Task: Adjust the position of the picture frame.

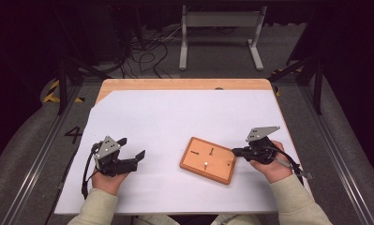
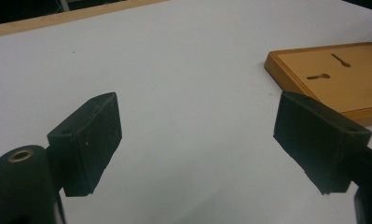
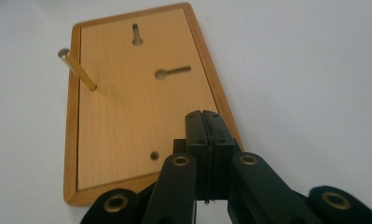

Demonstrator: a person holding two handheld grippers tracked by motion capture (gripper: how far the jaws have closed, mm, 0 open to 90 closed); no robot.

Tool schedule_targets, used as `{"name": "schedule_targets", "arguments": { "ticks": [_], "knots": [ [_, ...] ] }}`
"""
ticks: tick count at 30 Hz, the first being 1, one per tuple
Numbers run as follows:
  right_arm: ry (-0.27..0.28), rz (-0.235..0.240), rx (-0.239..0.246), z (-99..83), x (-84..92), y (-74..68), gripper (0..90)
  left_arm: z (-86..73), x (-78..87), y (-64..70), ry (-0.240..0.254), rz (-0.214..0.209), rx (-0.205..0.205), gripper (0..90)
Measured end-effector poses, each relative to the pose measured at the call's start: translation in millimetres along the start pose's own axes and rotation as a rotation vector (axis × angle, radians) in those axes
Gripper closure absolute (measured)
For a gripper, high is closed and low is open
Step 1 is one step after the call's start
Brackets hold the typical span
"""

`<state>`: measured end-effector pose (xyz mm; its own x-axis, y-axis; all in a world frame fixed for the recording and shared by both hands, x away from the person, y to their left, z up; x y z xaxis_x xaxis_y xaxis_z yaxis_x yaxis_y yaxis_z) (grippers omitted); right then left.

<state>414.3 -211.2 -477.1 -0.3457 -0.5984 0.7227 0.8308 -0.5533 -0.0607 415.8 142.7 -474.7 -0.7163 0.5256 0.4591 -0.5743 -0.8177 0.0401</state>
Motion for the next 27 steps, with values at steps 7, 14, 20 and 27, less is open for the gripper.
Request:
{"name": "schedule_targets", "arguments": {
  "ticks": [7,14,20,27],
  "knots": [
    [-0.099,0.018,0.004,-18.5,2.4,-7.1,90.0,-0.3,-1.1,1.4,-0.011,-0.005,0.007,16.0],
    [-0.156,0.093,0.046,-25.3,2.0,-33.4,90.0,-0.5,-1.5,1.0,-0.01,-0.005,0.003,16.1],
    [-0.192,0.171,0.143,-27.1,-0.2,-64.6,90.0,-1.0,-2.0,1.2,-0.013,-0.005,0.003,16.1],
    [-0.221,0.222,0.204,-30.8,-10.6,-89.4,90.0,-1.0,-2.7,1.3,-0.012,-0.003,-0.001,16.1]
  ]
}}
Point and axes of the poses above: each handheld gripper's, and its own axes: x roughly backward along the jaws, z roughly out of its top, y roughly to its right, the point moved 10 cm from there along -x, roughly forward along the jaws, and after that the axes turned 3 degrees about z, right-handed, at the moved point
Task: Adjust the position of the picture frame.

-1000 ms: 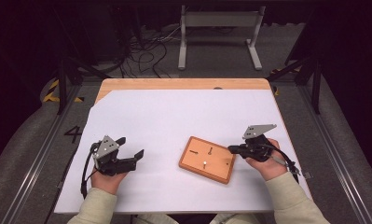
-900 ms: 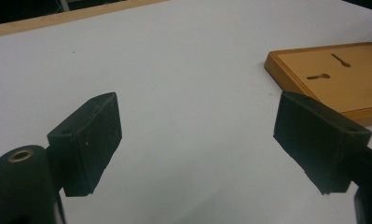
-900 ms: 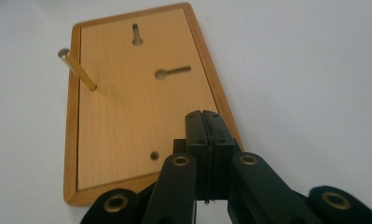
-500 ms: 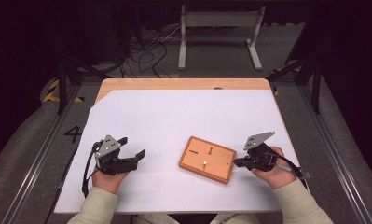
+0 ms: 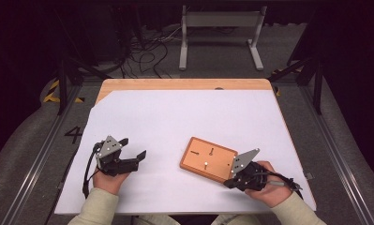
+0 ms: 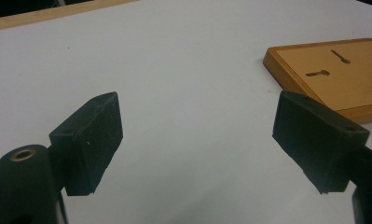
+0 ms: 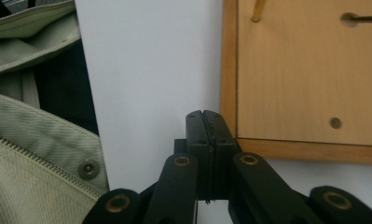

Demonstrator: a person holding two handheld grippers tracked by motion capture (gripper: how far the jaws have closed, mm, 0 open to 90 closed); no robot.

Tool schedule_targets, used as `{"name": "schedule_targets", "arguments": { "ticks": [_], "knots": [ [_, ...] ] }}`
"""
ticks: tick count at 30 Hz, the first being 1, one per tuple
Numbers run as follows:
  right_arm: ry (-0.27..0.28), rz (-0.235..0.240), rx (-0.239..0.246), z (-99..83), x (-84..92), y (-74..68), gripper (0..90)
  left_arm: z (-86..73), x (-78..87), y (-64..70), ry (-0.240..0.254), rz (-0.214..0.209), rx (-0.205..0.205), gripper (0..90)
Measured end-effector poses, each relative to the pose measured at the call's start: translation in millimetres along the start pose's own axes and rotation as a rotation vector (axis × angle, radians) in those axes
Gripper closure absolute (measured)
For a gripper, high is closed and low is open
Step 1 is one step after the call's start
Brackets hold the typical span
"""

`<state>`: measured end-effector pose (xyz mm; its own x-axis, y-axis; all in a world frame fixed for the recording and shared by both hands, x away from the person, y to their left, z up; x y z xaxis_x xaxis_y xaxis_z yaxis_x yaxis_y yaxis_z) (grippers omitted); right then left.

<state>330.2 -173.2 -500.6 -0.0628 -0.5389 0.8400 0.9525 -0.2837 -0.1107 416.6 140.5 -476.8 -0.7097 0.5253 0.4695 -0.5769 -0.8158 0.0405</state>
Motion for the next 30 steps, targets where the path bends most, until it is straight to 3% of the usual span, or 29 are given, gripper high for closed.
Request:
{"name": "schedule_targets", "arguments": {
  "ticks": [7,9,16,21,30],
  "knots": [
    [-0.031,0.016,0.012,-1.7,-15.2,-5.3,90.0,-0.5,0.0,0.3,-0.004,-0.003,0.002,16.1],
    [-0.049,-0.009,0.017,-3.9,-18.9,-1.8,90.0,-0.6,0.0,0.3,-0.005,-0.003,0.002,16.1],
    [-0.062,-0.011,0.006,-5.9,-20.0,-0.7,90.0,-0.7,0.0,0.7,-0.007,-0.004,-0.003,15.8],
    [-0.067,-0.093,-0.017,-11.2,-14.1,15.1,90.0,-1.6,-1.1,1.2,-0.015,-0.006,-0.007,15.8],
    [-0.036,-0.19,-0.066,-19.1,-5.0,40.9,90.0,-2.3,-2.5,2.1,-0.021,-0.007,-0.006,15.8]
  ]
}}
Point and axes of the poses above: each handheld gripper's, and its own axes: x roughly backward along the jaws, z roughly out of its top, y roughly to its right, the point moved 10 cm from there along -x, roughly forward along the jaws, and after that the axes turned 3 degrees about z, right-handed, at the moved point
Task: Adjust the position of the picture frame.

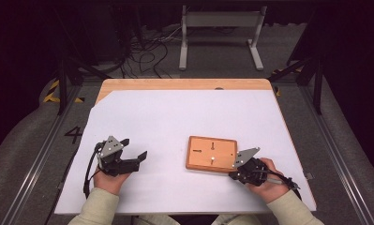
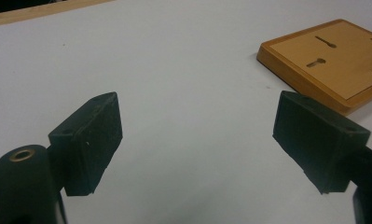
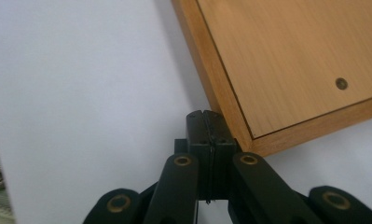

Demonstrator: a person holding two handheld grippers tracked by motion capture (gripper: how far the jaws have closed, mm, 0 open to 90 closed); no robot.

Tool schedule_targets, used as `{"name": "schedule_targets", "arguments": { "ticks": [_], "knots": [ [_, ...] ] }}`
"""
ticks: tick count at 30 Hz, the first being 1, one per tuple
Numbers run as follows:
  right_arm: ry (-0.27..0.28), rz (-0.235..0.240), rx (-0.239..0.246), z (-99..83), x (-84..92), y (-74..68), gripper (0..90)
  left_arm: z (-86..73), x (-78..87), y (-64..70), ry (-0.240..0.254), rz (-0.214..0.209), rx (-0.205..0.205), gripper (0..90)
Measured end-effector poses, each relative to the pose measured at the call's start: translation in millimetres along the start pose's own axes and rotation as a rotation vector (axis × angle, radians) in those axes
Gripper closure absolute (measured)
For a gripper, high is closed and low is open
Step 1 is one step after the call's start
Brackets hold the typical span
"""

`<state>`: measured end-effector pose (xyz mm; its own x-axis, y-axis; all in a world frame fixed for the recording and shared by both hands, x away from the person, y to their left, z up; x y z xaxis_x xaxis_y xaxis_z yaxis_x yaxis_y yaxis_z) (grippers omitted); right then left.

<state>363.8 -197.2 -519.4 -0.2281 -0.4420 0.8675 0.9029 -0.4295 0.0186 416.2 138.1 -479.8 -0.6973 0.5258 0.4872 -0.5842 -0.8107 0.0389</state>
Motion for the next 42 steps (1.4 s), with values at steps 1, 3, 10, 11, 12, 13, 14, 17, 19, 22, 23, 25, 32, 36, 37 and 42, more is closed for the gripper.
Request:
{"name": "schedule_targets", "arguments": {
  "ticks": [1,3,10,11,12,13,14,17,19,22,23,25,32,36,37,42],
  "knots": [
    [0.009,-0.005,-0.006,0.2,-0.2,2.0,90.0,-0.1,0.1,-0.2,-0.002,0.001,-0.005,15.8],
    [0.011,-0.021,-0.012,-0.6,0.1,5.2,90.0,0.1,0.1,-0.5,0.0,0.003,-0.008,15.8],
    [0.013,-0.041,-0.01,-0.7,0.5,8.3,90.0,0.1,0.6,0.0,0.0,-0.003,-0.002,15.8],
    [0.022,-0.019,-0.016,0.0,2.4,6.7,90.0,0.1,0.7,-0.1,-0.001,-0.002,-0.003,15.8],
    [0.041,-0.003,-0.027,1.6,6.8,6.2,90.0,0.0,0.5,-0.1,-0.001,-0.003,-0.002,15.8],
    [0.059,-0.005,-0.04,3.3,11.7,8.0,90.0,-0.2,0.3,-0.2,-0.002,-0.002,0.002,15.8],
    [0.079,-0.015,-0.057,5.0,17.0,11.2,90.0,-0.3,0.0,-0.3,-0.003,-0.001,0.0,15.9],
    [0.145,-0.082,-0.145,7.1,32.1,30.5,90.0,-0.5,-0.7,-0.4,-0.005,0.001,-0.006,16.0],
    [0.156,-0.138,-0.198,3.2,33.8,44.8,90.0,-0.3,-1.1,0.5,-0.004,-0.001,-0.007,16.0],
    [0.136,-0.184,-0.259,-6.2,26.3,61.1,90.0,-0.9,-1.4,1.2,-0.008,-0.002,-0.006,16.0],
    [0.131,-0.182,-0.268,-7.9,22.5,64.3,90.0,-0.9,-1.4,1.2,-0.008,-0.002,-0.006,16.0],
    [0.118,-0.183,-0.277,-9.8,18.6,66.7,90.0,-1.2,-1.7,1.7,-0.01,-0.006,-0.005,16.1],
    [0.067,-0.2,-0.274,-8.1,5.1,73.1,90.0,-1.9,-2.0,1.3,-0.012,-0.006,-0.003,16.1],
    [0.068,-0.201,-0.283,-6.4,4.0,73.0,90.0,-1.6,-2.9,1.5,-0.014,-0.006,-0.007,16.2],
    [0.07,-0.202,-0.277,-4.7,3.0,72.8,90.0,-1.5,-3.2,1.7,-0.013,-0.006,-0.005,16.1],
    [0.07,-0.194,-0.258,7.3,-4.3,70.0,90.0,-1.3,-4.0,2.5,-0.014,-0.006,-0.007,16.2]
  ]
}}
Point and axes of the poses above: each handheld gripper's, and its own axes: x roughly backward along the jaws, z roughly out of its top, y roughly to its right, the point moved 10 cm from there along -x, roughly forward along the jaws, and after that the axes turned 3 degrees about z, right-handed, at the moved point
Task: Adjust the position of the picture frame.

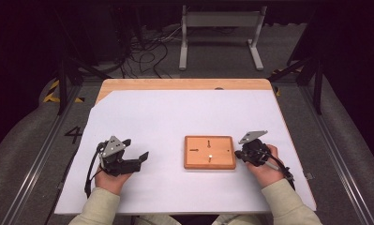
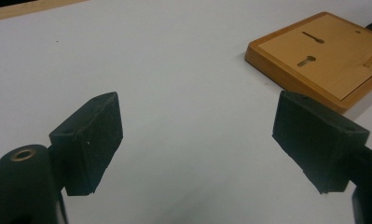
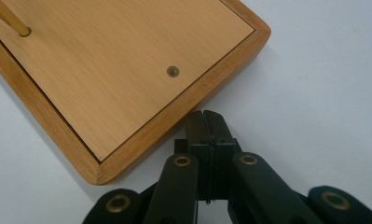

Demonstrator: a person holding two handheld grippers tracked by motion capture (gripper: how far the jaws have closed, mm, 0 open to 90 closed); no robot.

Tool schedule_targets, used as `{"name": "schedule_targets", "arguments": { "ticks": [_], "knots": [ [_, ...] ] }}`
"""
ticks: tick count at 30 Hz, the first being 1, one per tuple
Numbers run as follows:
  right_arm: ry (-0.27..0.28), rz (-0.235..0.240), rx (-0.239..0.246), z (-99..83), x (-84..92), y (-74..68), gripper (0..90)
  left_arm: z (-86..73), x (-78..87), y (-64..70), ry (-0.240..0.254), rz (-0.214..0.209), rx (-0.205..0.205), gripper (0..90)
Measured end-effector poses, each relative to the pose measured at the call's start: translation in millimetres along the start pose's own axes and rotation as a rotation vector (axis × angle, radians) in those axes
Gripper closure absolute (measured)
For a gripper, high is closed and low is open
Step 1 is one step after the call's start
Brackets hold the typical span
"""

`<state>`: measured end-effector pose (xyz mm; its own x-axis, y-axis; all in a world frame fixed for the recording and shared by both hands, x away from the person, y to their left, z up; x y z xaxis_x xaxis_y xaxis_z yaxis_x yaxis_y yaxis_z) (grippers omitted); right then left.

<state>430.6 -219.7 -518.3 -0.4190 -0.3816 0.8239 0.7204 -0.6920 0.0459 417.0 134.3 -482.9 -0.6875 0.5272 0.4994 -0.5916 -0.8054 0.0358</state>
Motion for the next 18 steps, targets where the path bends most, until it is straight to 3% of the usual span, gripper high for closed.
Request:
{"name": "schedule_targets", "arguments": {
  "ticks": [7,12,18],
  "knots": [
    [0.006,0.021,0.056,21.6,-14.9,-19.9,90.0,0.1,-0.8,-0.9,0.0,-0.009,0.005,16.1],
    [0.016,0.041,0.053,23.0,-14.3,-19.4,90.0,0.8,-0.9,-0.5,0.004,-0.013,0.007,16.2],
    [0.126,0.104,0.082,35.0,8.4,-29.2,80.5,3.6,-1.0,1.5,0.006,-0.021,0.001,16.9]
  ]
}}
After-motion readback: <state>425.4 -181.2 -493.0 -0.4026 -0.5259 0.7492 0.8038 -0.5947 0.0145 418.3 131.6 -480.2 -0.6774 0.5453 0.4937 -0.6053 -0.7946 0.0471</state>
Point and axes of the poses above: each handheld gripper's, and its own axes: x roughly backward along the jaws, z roughly out of its top, y roughly to its right, the point moved 10 cm from there along -x, roughly forward along the jaws, and after that the axes turned 3 degrees about z, right-handed, at the moved point
